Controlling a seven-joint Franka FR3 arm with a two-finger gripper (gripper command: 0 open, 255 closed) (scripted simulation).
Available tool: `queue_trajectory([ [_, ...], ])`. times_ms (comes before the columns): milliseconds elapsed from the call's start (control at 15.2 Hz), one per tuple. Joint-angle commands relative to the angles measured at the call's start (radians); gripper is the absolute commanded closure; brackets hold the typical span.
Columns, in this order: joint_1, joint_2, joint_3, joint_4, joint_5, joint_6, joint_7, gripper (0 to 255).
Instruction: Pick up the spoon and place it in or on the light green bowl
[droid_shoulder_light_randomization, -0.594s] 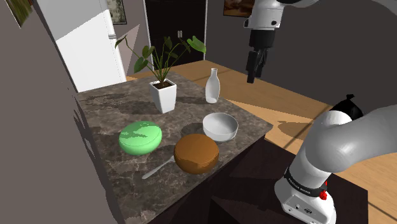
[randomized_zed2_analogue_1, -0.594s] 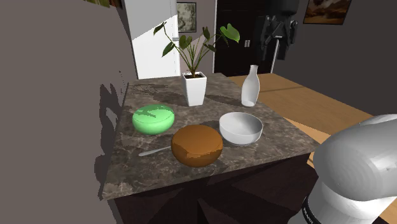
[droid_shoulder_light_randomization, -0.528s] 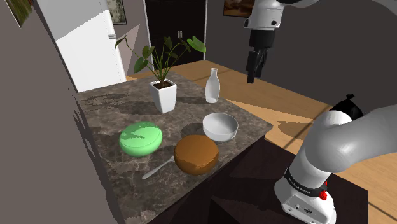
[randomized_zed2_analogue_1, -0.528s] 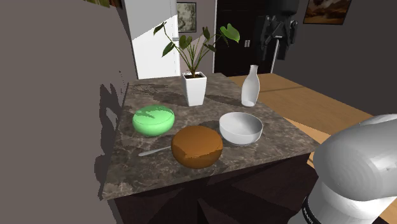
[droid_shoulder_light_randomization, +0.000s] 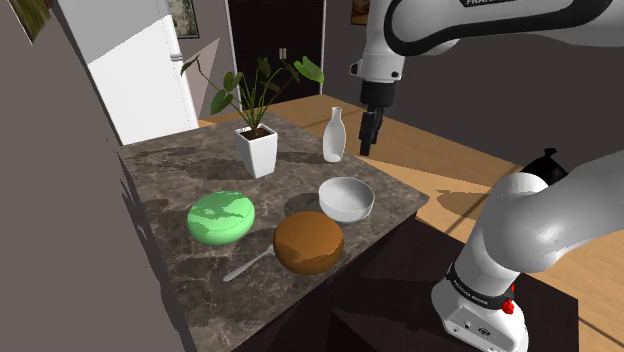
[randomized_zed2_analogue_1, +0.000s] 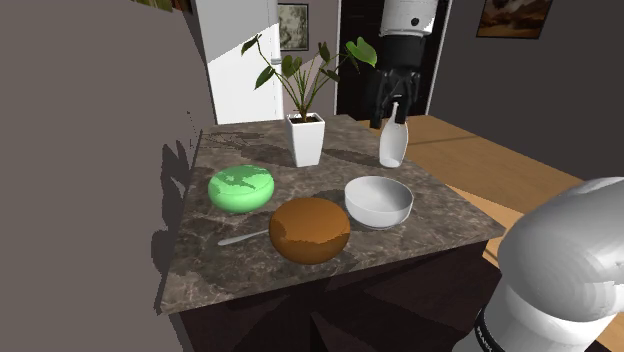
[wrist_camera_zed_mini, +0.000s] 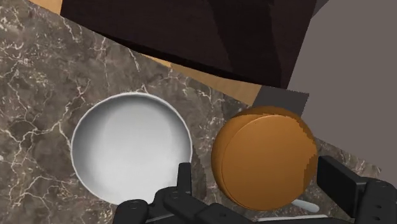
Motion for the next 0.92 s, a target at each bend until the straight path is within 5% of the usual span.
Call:
queue_trajectory([
  [0,0.023,0.042,-0.002,-0.020,0.011,0.073,-0.044,0],
  [858,0.181,0.417,0.015,-0.028,0.127,0.503,-0.333,0],
])
